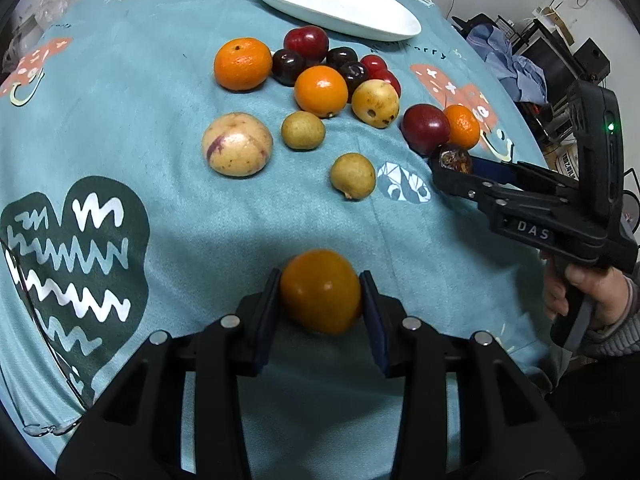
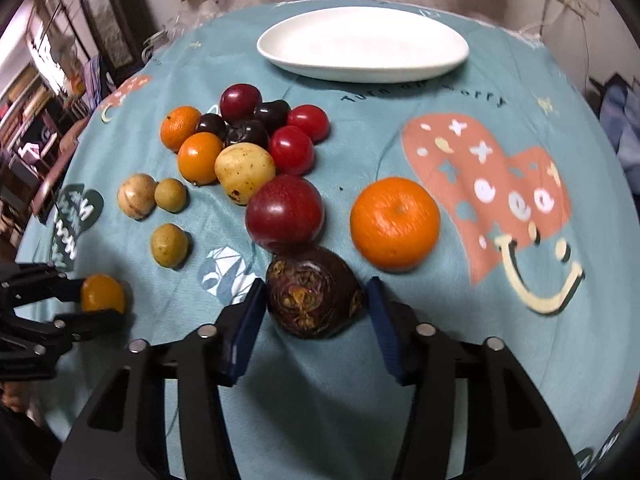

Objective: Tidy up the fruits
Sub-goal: 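Carry both fruits to the white plate and open both tools to release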

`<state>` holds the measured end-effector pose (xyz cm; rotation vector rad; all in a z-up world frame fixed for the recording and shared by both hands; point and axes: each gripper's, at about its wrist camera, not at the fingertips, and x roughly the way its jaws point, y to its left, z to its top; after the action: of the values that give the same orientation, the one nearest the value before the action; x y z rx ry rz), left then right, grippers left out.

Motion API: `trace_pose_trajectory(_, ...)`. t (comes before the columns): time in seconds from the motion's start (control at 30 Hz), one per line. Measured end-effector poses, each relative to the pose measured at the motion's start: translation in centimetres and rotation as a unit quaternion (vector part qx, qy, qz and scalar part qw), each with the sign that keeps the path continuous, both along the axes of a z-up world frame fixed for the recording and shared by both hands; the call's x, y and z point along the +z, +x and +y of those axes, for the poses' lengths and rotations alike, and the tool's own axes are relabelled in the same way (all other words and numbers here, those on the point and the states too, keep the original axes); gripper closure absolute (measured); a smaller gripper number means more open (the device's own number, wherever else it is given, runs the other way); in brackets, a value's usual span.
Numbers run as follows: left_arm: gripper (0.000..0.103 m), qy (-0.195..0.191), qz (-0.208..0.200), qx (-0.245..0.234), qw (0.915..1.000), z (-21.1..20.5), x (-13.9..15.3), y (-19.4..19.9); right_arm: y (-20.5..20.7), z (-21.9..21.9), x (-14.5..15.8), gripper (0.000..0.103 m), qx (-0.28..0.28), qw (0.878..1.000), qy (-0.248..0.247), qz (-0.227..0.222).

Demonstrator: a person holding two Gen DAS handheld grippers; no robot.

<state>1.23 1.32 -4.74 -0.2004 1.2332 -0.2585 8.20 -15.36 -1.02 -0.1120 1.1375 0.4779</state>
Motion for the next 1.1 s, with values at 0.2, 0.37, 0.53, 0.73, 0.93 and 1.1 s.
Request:
trace_pose_trajectory(0.2,0.064,0.005,-0.007,0.003,1.0,0.3,0.7,-0.5,-0.5,-1.1,0.4,0.057,-0.012,0.999,0.032,0.019)
trace_pose_trajectory(0.37,0.064,0.012,-0.029,-0.005,0.9995,0.1,2.4,-0.1,-2.1,-2.1,1.0,0.057,-0.009,0.999,0.045,0.028)
trace_pose_trajectory(0.53,0.064,0.019,-0.065,-0.017,0.9976,-0.9,4.3,5.4,0.9,-2.7,5.1,0.057,-0.018,0.998,0.052,-0.04)
trace_pose_trajectory(0.73,0.064,0.035,-0.12,-0.03,0.9917,-2.7,6.8,15.6,10.3,-2.8,8.1,0.057,-0.057,0.992,0.066,-0.095)
trace_pose_trajectory(0.93,0.064,0.033,-0.124,-0.025,0.9915,-3.2,6.5,23.3,17.4,-1.9,6.0,0.057,-0.074,0.992,0.069,-0.081)
trace_pose_trajectory(1.1,0.064,0.04,-0.112,-0.02,0.9927,-3.5,4.6,26.5,20.4,-1.2,3.4,0.056,-0.081,0.993,0.067,-0.049)
